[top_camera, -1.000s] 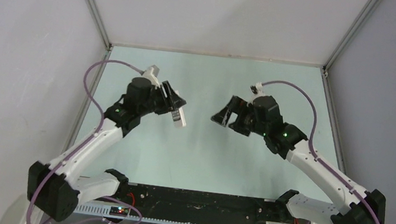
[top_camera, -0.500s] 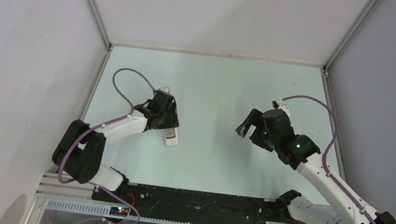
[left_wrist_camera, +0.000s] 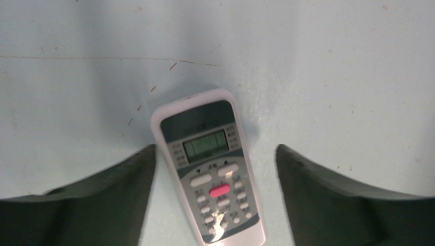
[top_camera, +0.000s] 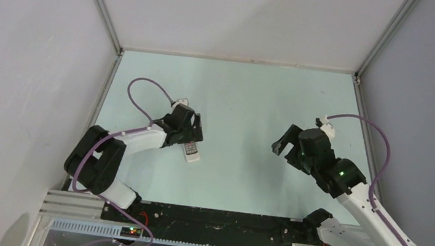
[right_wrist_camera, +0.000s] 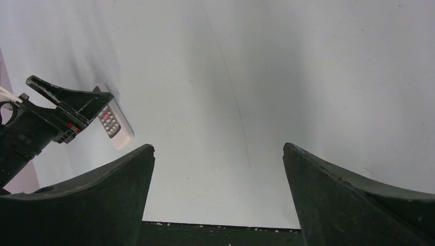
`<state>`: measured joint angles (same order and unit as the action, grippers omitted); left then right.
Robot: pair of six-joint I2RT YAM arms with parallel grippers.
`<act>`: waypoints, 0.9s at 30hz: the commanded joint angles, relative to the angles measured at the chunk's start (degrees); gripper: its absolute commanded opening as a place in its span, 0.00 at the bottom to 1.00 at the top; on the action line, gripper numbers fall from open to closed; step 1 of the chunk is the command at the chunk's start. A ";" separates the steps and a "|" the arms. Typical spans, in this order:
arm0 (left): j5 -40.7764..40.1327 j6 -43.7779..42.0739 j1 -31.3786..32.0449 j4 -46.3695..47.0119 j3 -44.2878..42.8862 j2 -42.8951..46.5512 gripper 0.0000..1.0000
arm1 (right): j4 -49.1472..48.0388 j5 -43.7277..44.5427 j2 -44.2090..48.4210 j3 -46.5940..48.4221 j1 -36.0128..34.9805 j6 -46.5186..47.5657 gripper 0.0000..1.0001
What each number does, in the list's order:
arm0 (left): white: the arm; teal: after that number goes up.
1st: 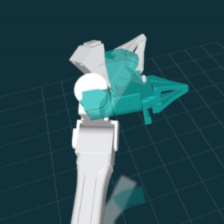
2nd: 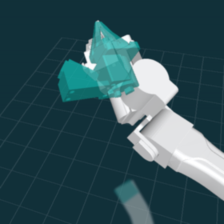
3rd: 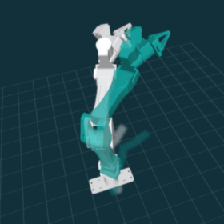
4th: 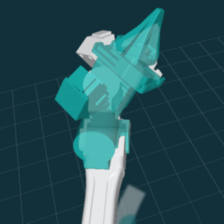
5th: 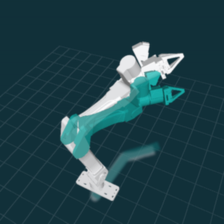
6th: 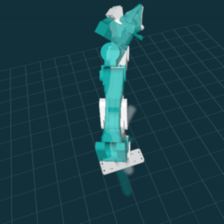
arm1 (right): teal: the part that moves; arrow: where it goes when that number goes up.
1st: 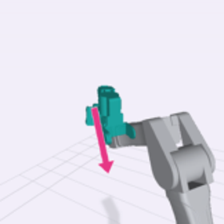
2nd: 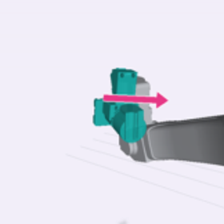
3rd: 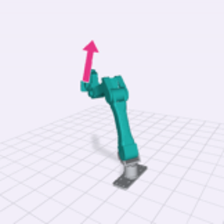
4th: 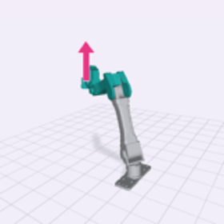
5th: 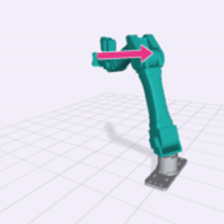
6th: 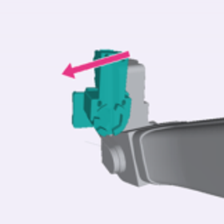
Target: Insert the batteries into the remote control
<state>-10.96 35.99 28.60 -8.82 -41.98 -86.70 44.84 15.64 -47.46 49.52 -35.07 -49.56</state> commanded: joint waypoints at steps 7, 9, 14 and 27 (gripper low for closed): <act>-4.92 -1.62 0.24 0.91 0.64 5.51 1.00 | 7.65 8.44 8.15 -0.06 0.42 -4.72 0.98; -5.62 -1.53 0.23 -0.16 0.77 8.45 1.00 | 9.58 9.89 9.46 0.01 0.44 -6.56 0.96; -6.84 -1.39 0.19 -2.21 2.13 20.16 1.00 | 13.56 12.37 11.07 1.52 0.55 -7.30 0.96; -9.89 -5.11 0.08 -11.08 1.83 59.56 1.00 | 23.29 19.24 12.94 19.05 0.55 2.28 1.00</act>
<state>-16.51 34.44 28.60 -14.92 -38.35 -34.52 65.89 30.70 -36.14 63.44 -34.65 -51.66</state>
